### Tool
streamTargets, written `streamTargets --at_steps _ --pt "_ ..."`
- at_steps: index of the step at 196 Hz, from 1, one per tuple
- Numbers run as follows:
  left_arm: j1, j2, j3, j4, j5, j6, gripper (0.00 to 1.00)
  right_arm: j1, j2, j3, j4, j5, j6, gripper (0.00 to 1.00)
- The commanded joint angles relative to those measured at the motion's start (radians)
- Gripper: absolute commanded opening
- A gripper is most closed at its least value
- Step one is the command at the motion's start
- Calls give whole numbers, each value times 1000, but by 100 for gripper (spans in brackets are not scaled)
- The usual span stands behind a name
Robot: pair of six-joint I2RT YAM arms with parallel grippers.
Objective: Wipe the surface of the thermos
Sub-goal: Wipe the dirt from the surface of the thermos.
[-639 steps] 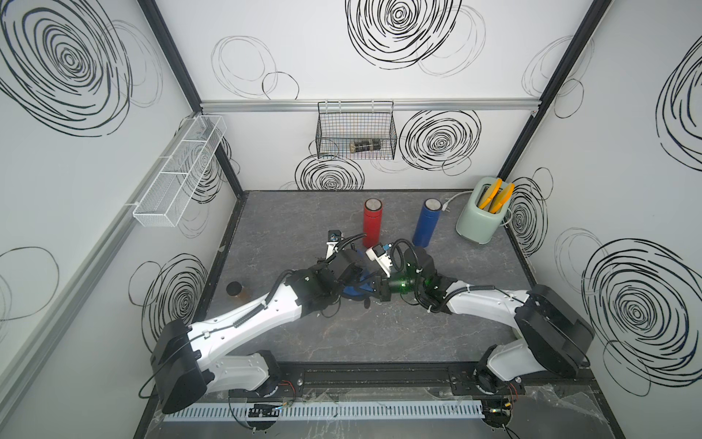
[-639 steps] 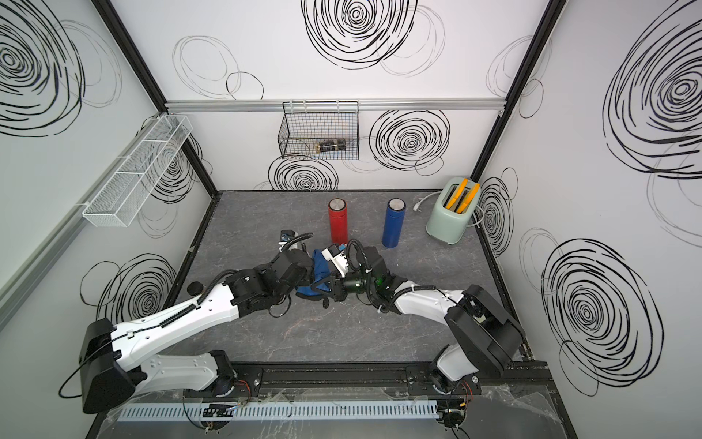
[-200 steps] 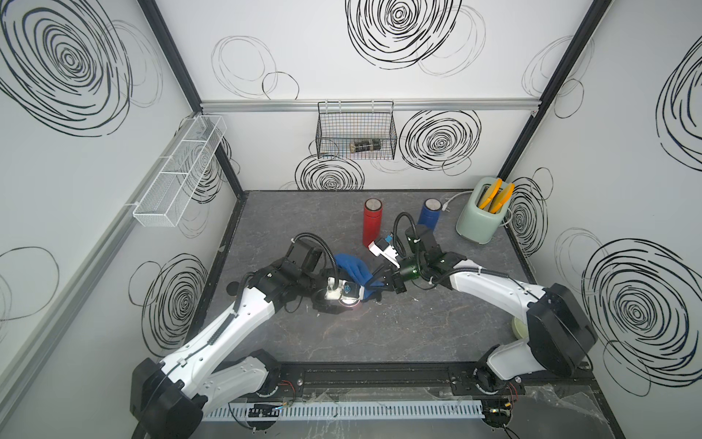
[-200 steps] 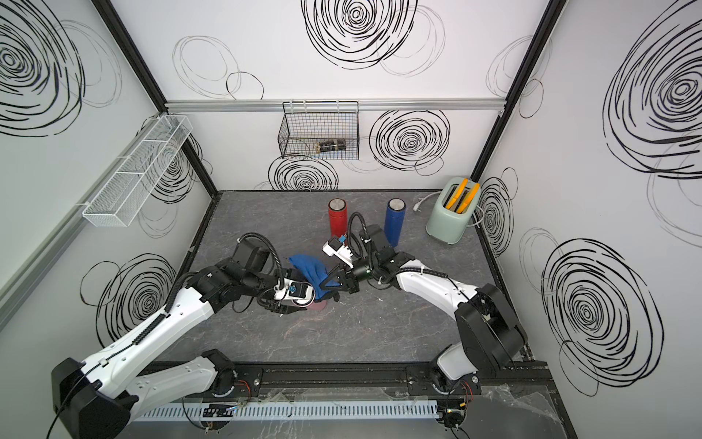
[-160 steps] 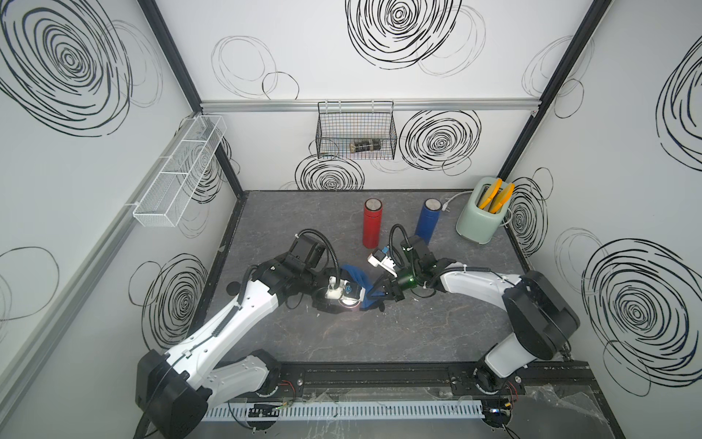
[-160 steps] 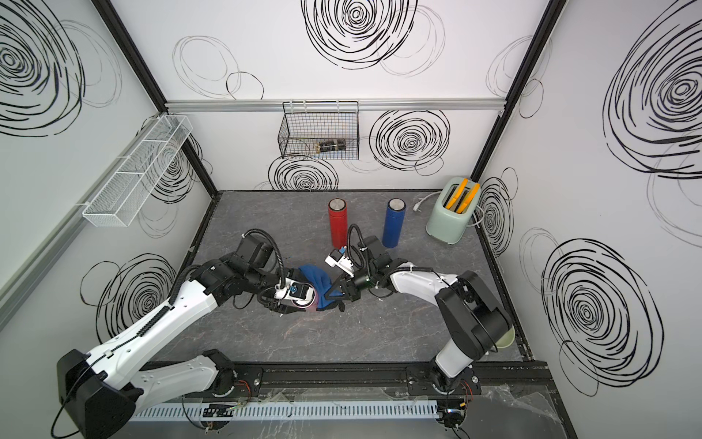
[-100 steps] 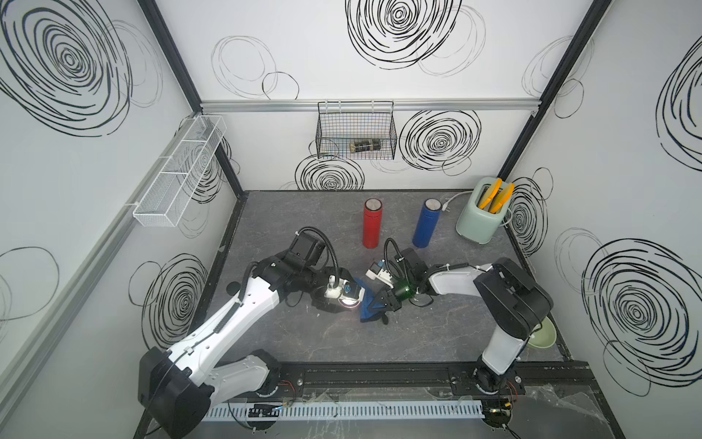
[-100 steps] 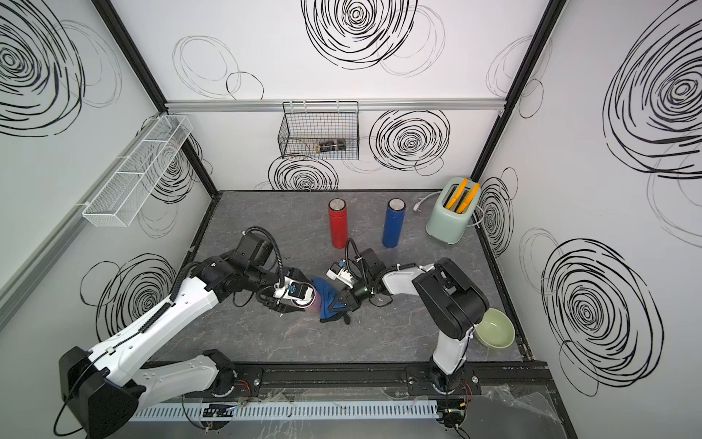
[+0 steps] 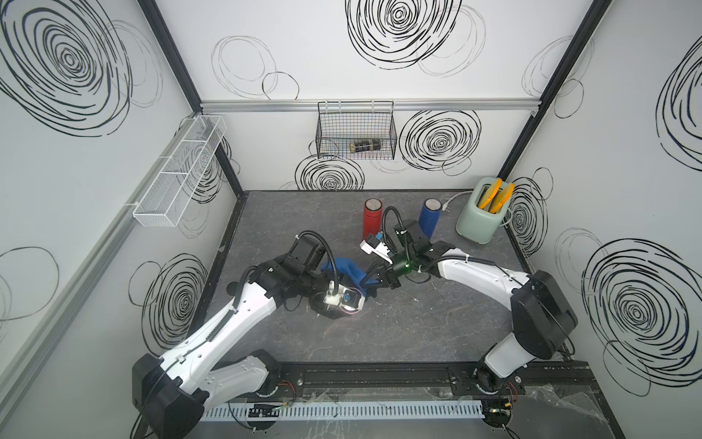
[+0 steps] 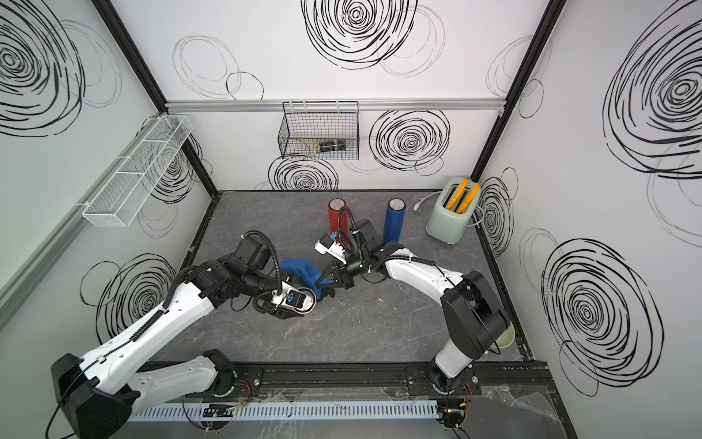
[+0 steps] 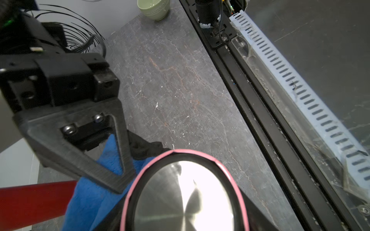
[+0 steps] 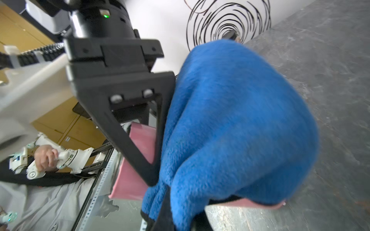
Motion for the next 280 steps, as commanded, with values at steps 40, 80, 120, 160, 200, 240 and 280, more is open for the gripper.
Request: streamTargets --at_steps 40,80,120,160,200,240,280 --pt "-32 -50 -20 100 43 73 0 52 30 142 -379 -186 -353 0" --pt "-52 -53 -18 95 57 78 0 77 177 226 -654 -161 -604 0" --pt "-60 -89 -32 108 46 74 0 113 248 161 -425 -16 -391 0" --pt "-60 -122 -47 125 43 65 0 134 288 89 -257 131 -252 0" --pt "-60 -122 -50 129 44 64 0 133 369 60 -183 173 -211 0" --pt "-56 -127 -55 139 45 66 0 135 387 57 -169 232 -191 0" --pt "-29 -149 -88 215 58 -6 0 136 303 78 -193 261 -171 0"
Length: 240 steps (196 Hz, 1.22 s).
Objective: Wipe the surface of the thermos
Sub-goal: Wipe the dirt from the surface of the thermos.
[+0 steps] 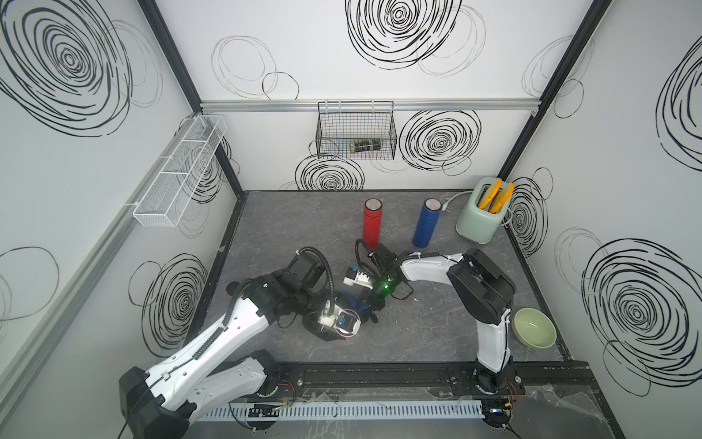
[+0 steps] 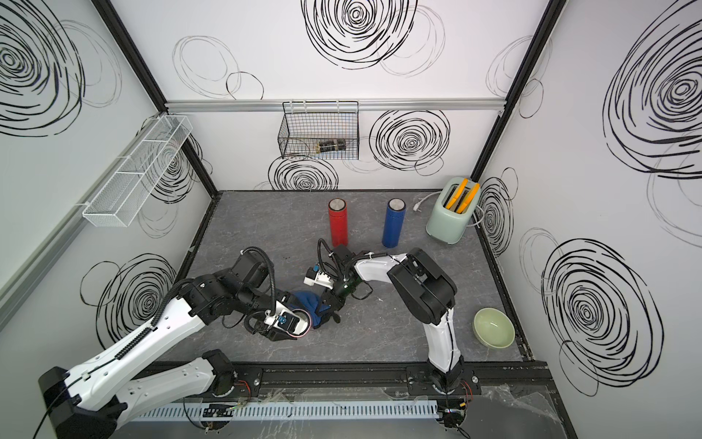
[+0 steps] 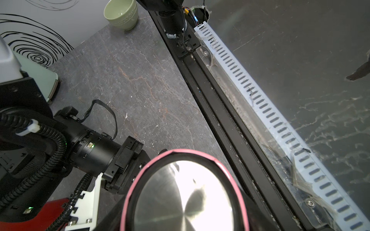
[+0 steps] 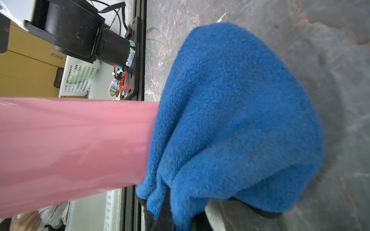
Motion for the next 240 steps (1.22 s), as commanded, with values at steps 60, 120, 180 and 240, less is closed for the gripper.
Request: streamTargets --at_steps 60,120,180,240 --pt "109 -80 -66 488 104 -297 0 6 -258 86 -94 154 119 0" --pt "135 -60 -92 605 24 -673 0 -58 -402 43 -47 218 231 0" --pt "94 -100 -161 709 -133 -890 0 -89 -456 21 -67 263 239 0" --pt "33 -110 -219 745 -283 -1020 0 -133 -490 -6 -82 333 256 0"
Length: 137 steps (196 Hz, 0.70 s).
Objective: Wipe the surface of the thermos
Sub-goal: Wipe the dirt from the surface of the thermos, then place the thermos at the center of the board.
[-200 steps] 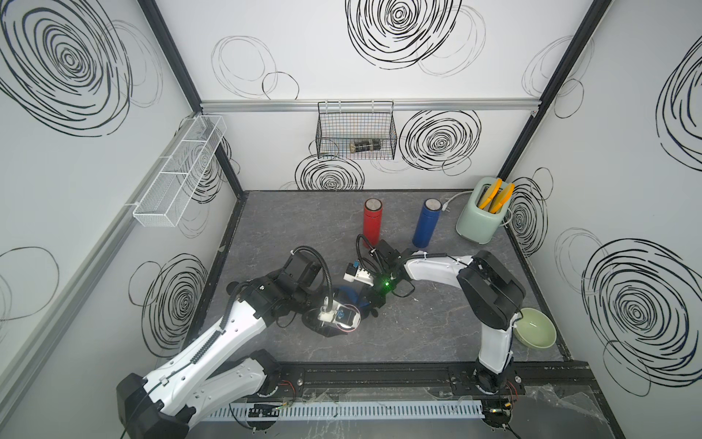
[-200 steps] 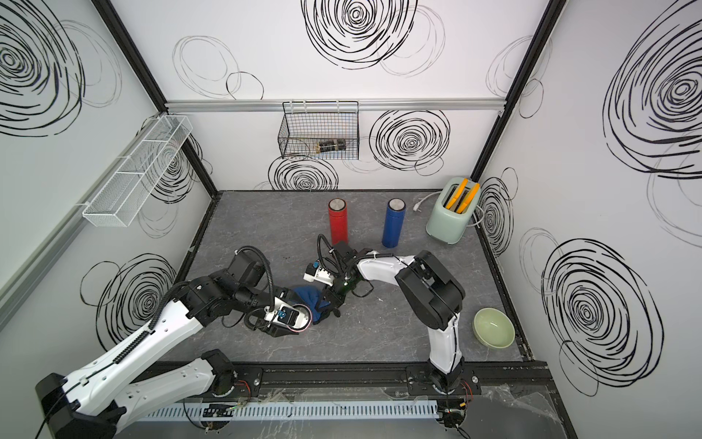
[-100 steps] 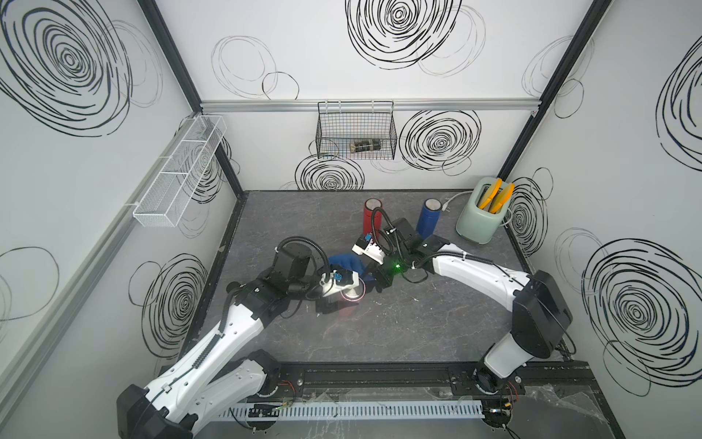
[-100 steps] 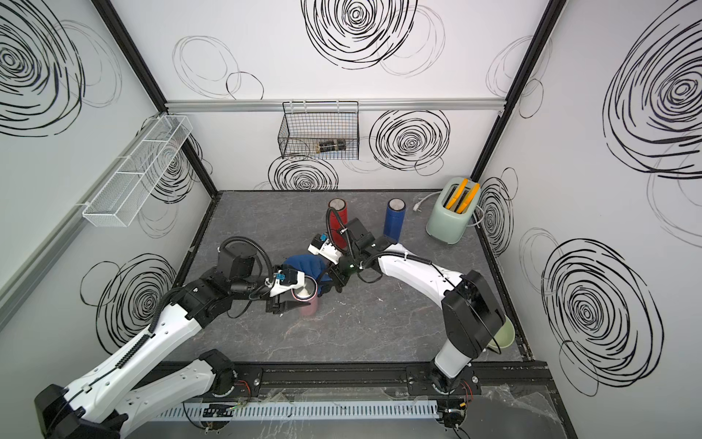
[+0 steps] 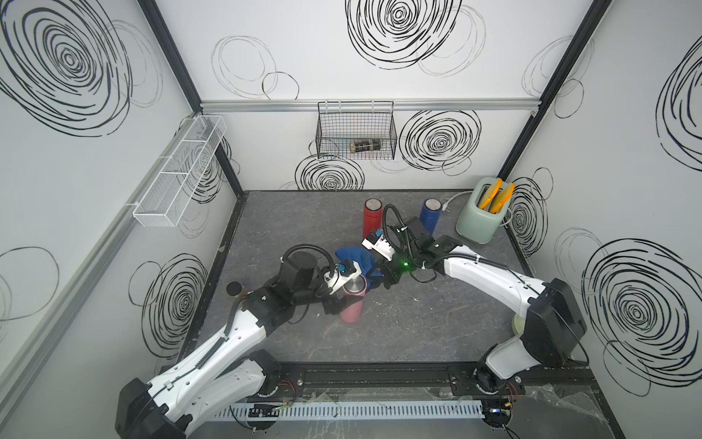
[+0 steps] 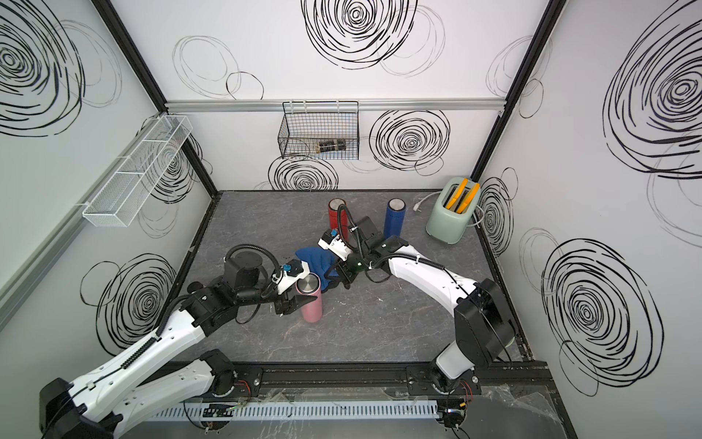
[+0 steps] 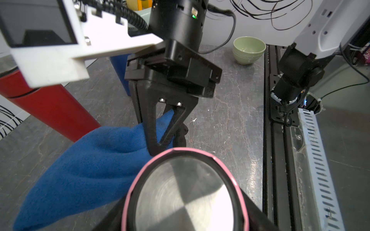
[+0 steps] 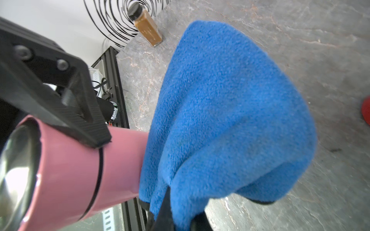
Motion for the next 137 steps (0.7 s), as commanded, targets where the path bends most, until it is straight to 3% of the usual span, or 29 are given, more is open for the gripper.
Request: streamTargets --at_steps 1,74,90,137 --pt "-5 -30 -12 131 -59 -88 0 -30 -53 -13 -29 25 9 0" --pt "-42 -32 -80 224 -132 -195 1 -112 -129 -37 -75 55 -4 0" --pt "-66 -48 -105 251 -191 -225 10 -116 -135 -38 -79 59 -4 0" --pt "-129 -69 -128 258 -286 -235 22 -119 -136 -40 -82 56 -3 0"
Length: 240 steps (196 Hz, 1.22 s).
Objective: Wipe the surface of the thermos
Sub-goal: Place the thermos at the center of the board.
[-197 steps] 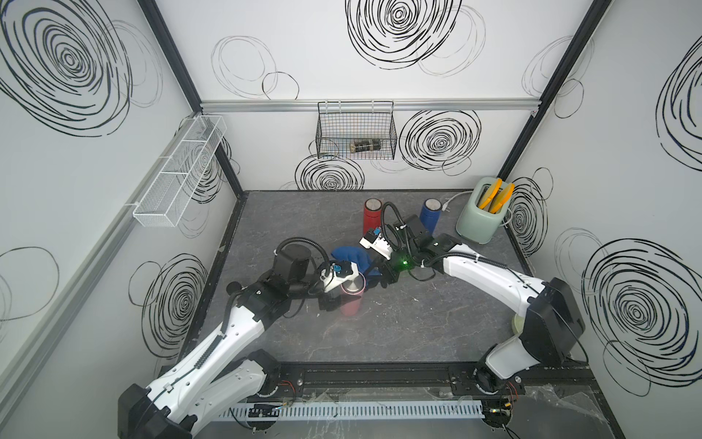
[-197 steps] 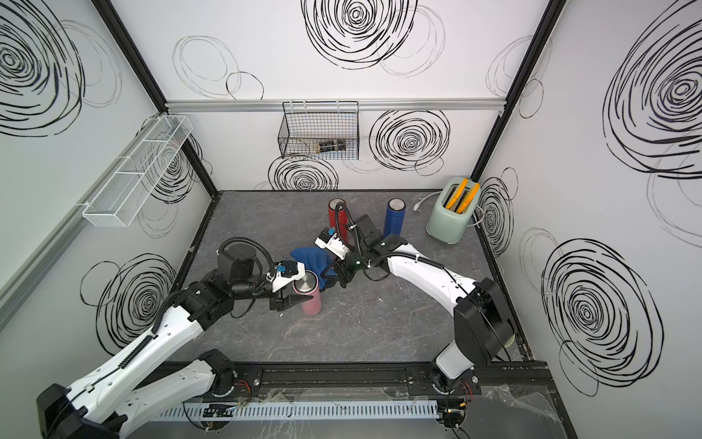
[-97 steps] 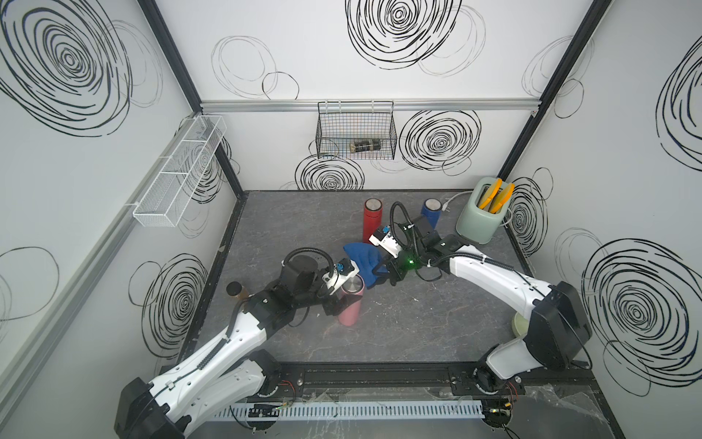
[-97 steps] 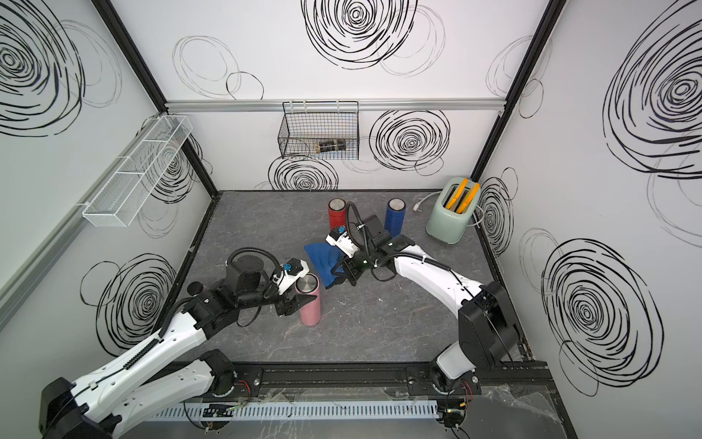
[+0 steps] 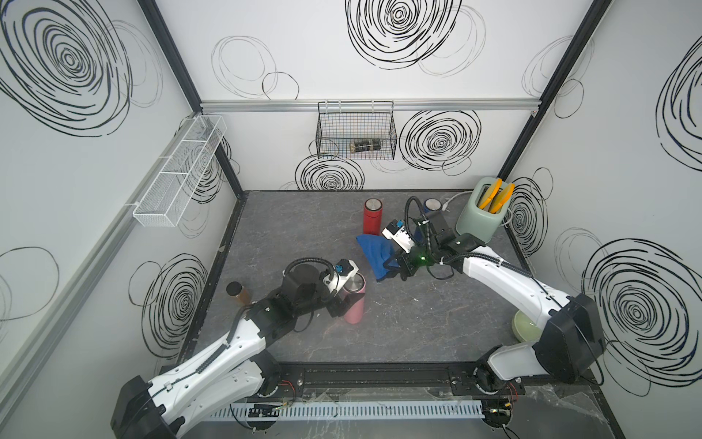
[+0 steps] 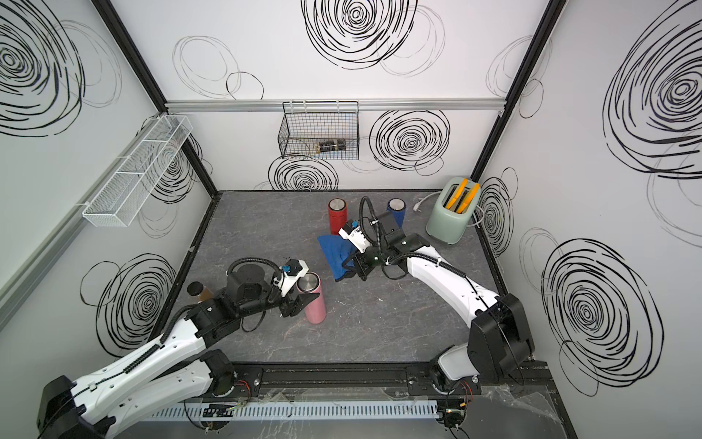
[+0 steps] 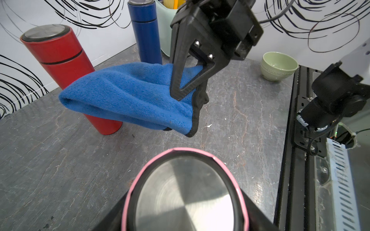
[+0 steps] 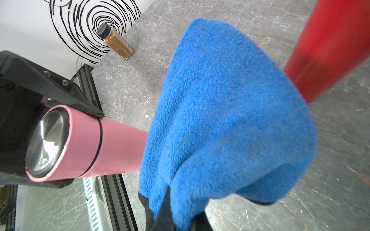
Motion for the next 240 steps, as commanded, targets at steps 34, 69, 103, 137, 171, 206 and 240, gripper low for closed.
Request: streamTargets --at_steps 34,69,103,137,171,206,240 --pt "-74 -11 -10 83 -118 -24 34 -6 -43 -21 -22 4 1 0" --pt "-111 -18 -26 110 -169 -30 46 -8 -54 -27 -27 3 5 0" --pt "-126 -23 -39 127 -190 -34 58 -8 -63 -45 -17 -16 12 0" --pt "-132 -29 -42 127 -197 -33 69 -5 -66 -59 1 -48 21 0" --pt "-135 -33 -42 122 -200 -30 74 6 -71 -69 11 -60 26 0" --pt "-142 -36 -41 124 -200 -23 91 15 -77 -83 18 -72 29 0" --pt "-145 -37 -36 118 -202 -15 94 22 -78 -89 23 -74 32 0"
